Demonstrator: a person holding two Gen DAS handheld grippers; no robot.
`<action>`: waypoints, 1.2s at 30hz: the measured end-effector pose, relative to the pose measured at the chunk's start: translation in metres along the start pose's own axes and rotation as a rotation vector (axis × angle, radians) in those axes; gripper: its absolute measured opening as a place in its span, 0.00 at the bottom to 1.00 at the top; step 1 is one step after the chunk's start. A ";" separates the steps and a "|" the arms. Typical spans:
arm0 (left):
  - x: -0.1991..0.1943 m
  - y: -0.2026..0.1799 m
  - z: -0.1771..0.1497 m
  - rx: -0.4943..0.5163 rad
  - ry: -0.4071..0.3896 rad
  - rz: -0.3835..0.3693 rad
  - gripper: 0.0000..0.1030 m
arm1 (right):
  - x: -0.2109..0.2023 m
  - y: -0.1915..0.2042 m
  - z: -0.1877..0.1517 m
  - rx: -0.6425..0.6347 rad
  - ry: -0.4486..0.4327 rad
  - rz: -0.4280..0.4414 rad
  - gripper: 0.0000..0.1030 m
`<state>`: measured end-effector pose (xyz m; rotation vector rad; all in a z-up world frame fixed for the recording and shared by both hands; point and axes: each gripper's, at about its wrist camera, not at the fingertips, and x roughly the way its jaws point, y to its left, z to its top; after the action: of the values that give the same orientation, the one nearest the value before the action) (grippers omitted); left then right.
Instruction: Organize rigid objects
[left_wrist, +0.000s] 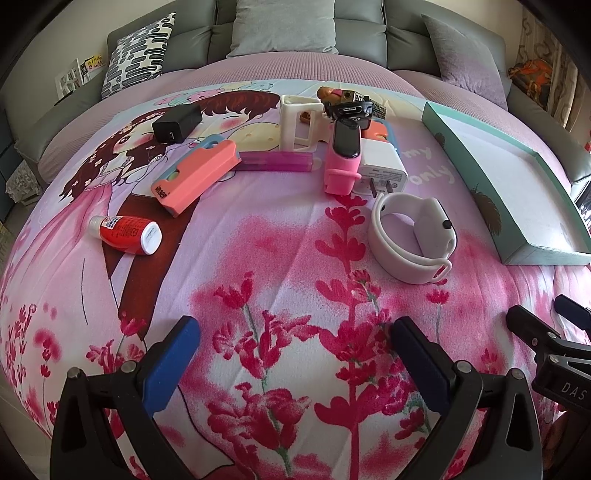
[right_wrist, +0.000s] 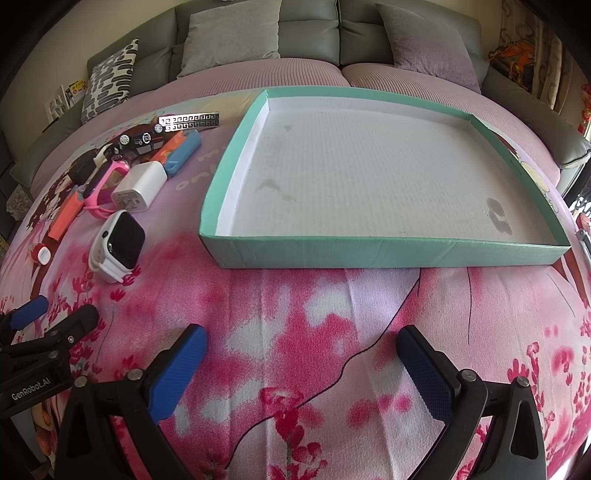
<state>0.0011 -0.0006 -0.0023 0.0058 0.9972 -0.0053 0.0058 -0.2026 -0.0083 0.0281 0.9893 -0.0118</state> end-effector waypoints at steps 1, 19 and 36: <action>0.000 0.000 0.000 0.001 0.001 0.001 1.00 | 0.000 0.000 0.000 0.000 0.000 0.000 1.00; 0.000 0.001 0.000 0.001 0.002 0.000 1.00 | 0.000 -0.001 0.000 0.000 0.000 0.001 1.00; -0.043 0.015 0.026 0.058 -0.047 -0.001 1.00 | -0.047 0.002 0.021 0.012 -0.102 0.042 1.00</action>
<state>0.0000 0.0142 0.0479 0.0582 0.9500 -0.0350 -0.0027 -0.2018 0.0425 0.0591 0.8865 0.0191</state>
